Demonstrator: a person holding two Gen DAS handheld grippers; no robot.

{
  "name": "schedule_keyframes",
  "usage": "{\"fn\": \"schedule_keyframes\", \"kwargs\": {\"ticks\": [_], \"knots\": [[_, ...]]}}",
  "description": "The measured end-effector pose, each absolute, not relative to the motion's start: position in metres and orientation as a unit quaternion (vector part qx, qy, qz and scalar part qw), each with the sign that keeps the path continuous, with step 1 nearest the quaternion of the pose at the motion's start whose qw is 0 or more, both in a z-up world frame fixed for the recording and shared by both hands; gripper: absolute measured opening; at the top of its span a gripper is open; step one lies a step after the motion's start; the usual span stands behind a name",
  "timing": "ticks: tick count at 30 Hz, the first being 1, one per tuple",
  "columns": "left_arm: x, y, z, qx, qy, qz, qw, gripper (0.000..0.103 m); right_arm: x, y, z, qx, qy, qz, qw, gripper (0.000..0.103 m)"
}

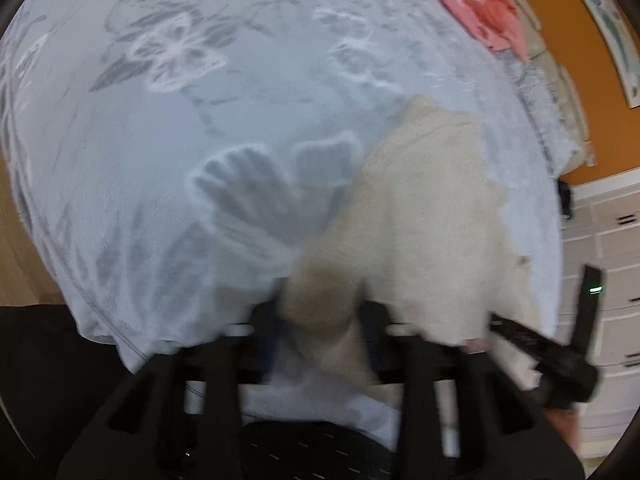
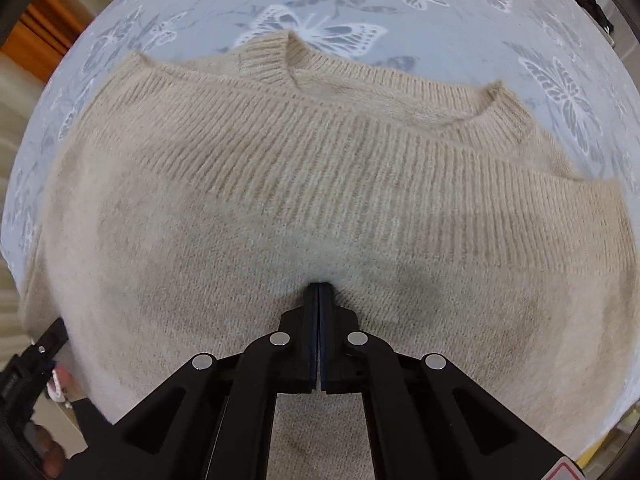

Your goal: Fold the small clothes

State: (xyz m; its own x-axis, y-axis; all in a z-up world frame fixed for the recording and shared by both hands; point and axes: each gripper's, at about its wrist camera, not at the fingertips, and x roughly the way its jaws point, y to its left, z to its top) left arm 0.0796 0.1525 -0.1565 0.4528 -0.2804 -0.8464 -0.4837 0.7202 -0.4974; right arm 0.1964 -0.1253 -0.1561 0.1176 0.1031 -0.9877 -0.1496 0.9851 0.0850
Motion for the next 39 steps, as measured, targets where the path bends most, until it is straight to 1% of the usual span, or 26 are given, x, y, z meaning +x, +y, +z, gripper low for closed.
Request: {"fn": "schedule_keyframes", "kwargs": {"ticks": [1,4,7,9,10,11,14,17,18,19,20,21,22,23,25,26,27,29,30,31,33,34,35,37,38,39], "knots": [[0.079,0.151,-0.147,-0.368,0.51,0.059,0.775,0.019,0.194,-0.129,-0.155,-0.008,0.658,0.088,0.748,0.0],[0.085,0.115,-0.085,-0.331,0.46,-0.018,0.824,0.018,0.191,-0.148,-0.153,0.05,0.655,0.105,0.747,0.0],[0.089,0.063,-0.042,-0.288,0.435,-0.091,0.848,0.017,0.184,-0.181,-0.14,0.149,0.633,0.132,0.748,0.0],[0.09,0.013,-0.023,-0.252,0.426,-0.149,0.856,0.017,0.168,-0.216,-0.121,0.195,0.598,0.135,0.766,0.008],[0.09,-0.009,-0.022,-0.237,0.428,-0.17,0.855,0.017,0.16,-0.234,-0.112,0.206,0.585,0.129,0.774,0.009],[0.09,-0.034,-0.024,-0.219,0.433,-0.19,0.853,0.018,0.144,-0.264,-0.103,0.225,0.569,0.116,0.783,0.01],[0.087,-0.101,-0.06,-0.174,0.477,-0.218,0.834,0.02,0.107,-0.329,-0.096,0.254,0.556,0.07,0.788,0.019],[0.077,-0.148,-0.112,-0.103,0.529,-0.205,0.817,0.025,0.07,-0.378,-0.098,0.266,0.555,0.032,0.787,0.02],[0.073,-0.155,-0.12,-0.089,0.534,-0.199,0.817,0.025,0.06,-0.386,-0.099,0.272,0.555,0.026,0.786,0.02],[0.063,-0.159,-0.127,-0.072,0.529,-0.19,0.824,0.027,0.048,-0.395,-0.101,0.276,0.554,0.023,0.785,0.02],[0.057,-0.159,-0.127,-0.067,0.521,-0.187,0.83,0.03,0.04,-0.401,-0.1,0.28,0.551,0.025,0.785,0.023],[0.053,-0.155,-0.125,-0.066,0.516,-0.189,0.833,0.036,0.038,-0.402,-0.101,0.284,0.551,0.029,0.784,0.03],[0.05,-0.154,-0.123,-0.07,0.514,-0.193,0.833,0.042,0.037,-0.399,-0.101,0.29,0.55,0.037,0.782,0.034],[0.049,-0.152,-0.121,-0.079,0.514,-0.195,0.832,0.043,0.037,-0.403,-0.1,0.295,0.549,0.046,0.78,0.04],[0.05,-0.146,-0.12,-0.088,0.517,-0.192,0.83,0.043,0.051,-0.389,-0.1,0.309,0.547,0.081,0.774,0.043],[0.054,-0.144,-0.121,-0.092,0.521,-0.188,0.827,0.043,0.058,-0.376,-0.099,0.313,0.547,0.099,0.77,0.047],[0.058,-0.142,-0.123,-0.094,0.527,-0.185,0.824,0.043,0.067,-0.364,-0.099,0.312,0.549,0.113,0.767,0.056],[0.063,-0.139,-0.122,-0.099,0.534,-0.182,0.82,0.043,0.09,-0.336,-0.097,0.298,0.558,0.144,0.761,0.066],[0.061,-0.139,-0.118,-0.099,0.534,-0.183,0.82,0.043,0.099,-0.324,-0.096,0.284,0.563,0.151,0.761,0.069],[0.057,-0.139,-0.114,-0.097,0.531,-0.186,0.821,0.045,0.106,-0.317,-0.097,0.272,0.569,0.154,0.761,0.069],[0.049,-0.142,-0.104,-0.081,0.522,-0.189,0.828,0.052,0.125,-0.3,-0.103,0.248,0.587,0.161,0.754,0.07],[0.042,-0.142,-0.097,-0.072,0.515,-0.191,0.832,0.058,0.132,-0.295,-0.105,0.243,0.594,0.163,0.749,0.07],[0.038,-0.141,-0.093,-0.068,0.513,-0.193,0.834,0.062,0.14,-0.289,-0.109,0.24,0.602,0.168,0.743,0.07],[0.027,-0.138,-0.084,-0.054,0.51,-0.191,0.837,0.064,0.144,-0.284,-0.111,0.24,0.606,0.176,0.738,0.07],[0.024,-0.136,-0.082,-0.048,0.511,-0.187,0.838,0.064,0.146,-0.28,-0.114,0.243,0.607,0.186,0.733,0.062],[0.021,-0.134,-0.08,-0.042,0.512,-0.181,0.839,0.064,0.147,-0.274,-0.115,0.244,0.608,0.194,0.73,0.035]]}}
